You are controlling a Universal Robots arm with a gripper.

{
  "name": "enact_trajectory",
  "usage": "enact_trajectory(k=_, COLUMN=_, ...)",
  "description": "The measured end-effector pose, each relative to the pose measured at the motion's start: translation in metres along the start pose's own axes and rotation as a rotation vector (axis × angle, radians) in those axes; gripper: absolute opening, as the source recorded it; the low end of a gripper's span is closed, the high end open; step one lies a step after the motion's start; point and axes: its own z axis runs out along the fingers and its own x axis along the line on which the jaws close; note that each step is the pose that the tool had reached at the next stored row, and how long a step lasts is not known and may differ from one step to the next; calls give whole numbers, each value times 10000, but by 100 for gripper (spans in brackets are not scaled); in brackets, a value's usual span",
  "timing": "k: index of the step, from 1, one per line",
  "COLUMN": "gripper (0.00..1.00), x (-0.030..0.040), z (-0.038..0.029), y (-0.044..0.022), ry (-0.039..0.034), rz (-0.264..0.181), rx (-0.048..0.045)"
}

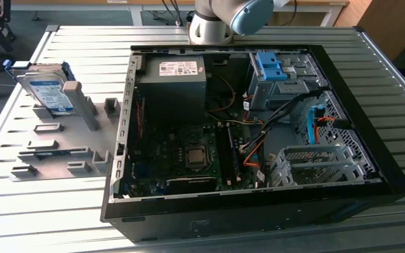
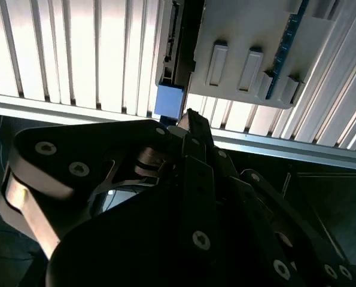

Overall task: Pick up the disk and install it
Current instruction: 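Pick up the disk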

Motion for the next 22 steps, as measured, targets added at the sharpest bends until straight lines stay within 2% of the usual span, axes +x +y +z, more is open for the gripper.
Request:
enact_trajectory(k=4, gripper=11, x=0, z=2, y=0, ry=16, rz=-546, rx=-10)
enact_trajectory(k=15, gripper=11, x=0, z=2, y=0, ry=16, rz=-582, rx=-8)
enact_trajectory(k=18, gripper=11, x=0, z=3, y=0, ry=24, rz=-863, rx=-13)
enact_trajectory(k=21, gripper=11, x=0, z=8, y=0, ry=-20, rz=-1015, rx=-2)
enact_trajectory(k=22, gripper=17, x=-1, z=13, y=-1, ry=-33, rz=-1016, rx=1)
